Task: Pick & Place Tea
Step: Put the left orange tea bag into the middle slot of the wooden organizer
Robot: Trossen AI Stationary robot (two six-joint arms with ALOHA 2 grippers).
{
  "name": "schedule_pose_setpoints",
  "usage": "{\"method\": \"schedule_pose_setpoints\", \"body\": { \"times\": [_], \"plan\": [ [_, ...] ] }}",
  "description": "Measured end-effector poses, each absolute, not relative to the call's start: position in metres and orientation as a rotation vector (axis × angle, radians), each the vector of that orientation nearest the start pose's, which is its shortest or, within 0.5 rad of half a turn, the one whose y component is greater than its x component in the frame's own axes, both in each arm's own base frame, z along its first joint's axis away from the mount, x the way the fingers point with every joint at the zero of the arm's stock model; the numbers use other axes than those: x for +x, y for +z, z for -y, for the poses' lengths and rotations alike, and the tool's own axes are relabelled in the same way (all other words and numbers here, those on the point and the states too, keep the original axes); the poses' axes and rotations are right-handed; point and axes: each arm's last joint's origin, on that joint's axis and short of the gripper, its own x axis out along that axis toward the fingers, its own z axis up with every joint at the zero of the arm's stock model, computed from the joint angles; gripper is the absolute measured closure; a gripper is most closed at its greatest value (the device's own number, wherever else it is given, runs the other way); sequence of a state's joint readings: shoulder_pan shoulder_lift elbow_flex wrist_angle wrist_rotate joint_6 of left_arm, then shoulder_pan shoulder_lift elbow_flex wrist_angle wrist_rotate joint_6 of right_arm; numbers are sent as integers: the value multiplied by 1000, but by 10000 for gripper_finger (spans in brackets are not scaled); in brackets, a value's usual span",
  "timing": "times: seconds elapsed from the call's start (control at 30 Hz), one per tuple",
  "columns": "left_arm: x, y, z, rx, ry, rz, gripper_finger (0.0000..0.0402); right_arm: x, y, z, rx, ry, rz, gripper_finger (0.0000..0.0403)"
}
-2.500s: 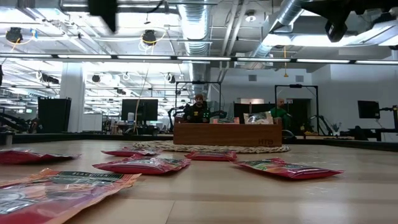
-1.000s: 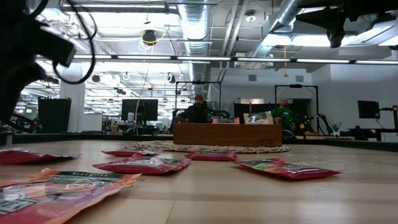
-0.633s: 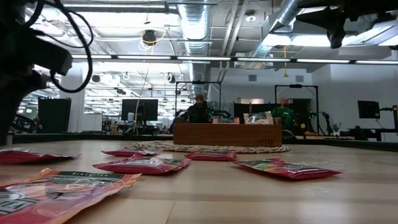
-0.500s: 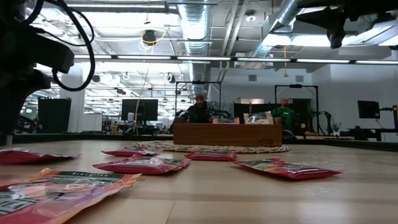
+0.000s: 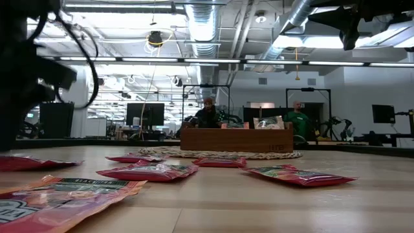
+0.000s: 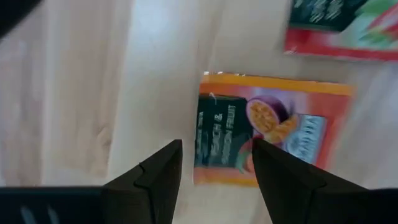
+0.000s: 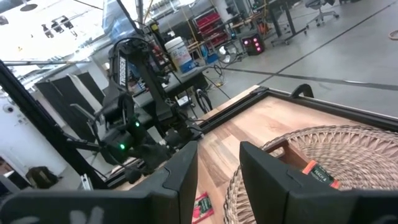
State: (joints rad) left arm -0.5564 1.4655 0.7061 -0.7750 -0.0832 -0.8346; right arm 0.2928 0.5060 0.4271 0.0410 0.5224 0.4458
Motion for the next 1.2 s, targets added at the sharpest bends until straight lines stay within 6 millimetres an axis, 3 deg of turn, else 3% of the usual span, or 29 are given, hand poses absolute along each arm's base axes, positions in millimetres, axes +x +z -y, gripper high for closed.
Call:
{"method": "schedule_pose_setpoints", "body": {
  "times": [0.13,0.37,0.5,0.67,0.8,1.0,1.2],
  "plan": [
    [186,125,114,-185,224,-1507,213,129,268,-24,428,-233,16,292],
    [189,124,115,-184,169,-1498,223,129,268,-24,427,-233,13,292],
    [187,126,114,-192,160,-1487,274,129,268,-24,427,-232,12,292],
    [187,127,113,-192,160,-1481,380,129,268,-24,427,-231,12,292],
    [187,128,113,-191,161,-1483,397,129,268,-24,427,-231,12,292],
    [190,143,114,-100,239,-1528,401,129,268,-24,428,-231,15,292],
    [203,181,117,41,298,-1481,401,133,270,-26,456,-194,29,292]
  ]
}}
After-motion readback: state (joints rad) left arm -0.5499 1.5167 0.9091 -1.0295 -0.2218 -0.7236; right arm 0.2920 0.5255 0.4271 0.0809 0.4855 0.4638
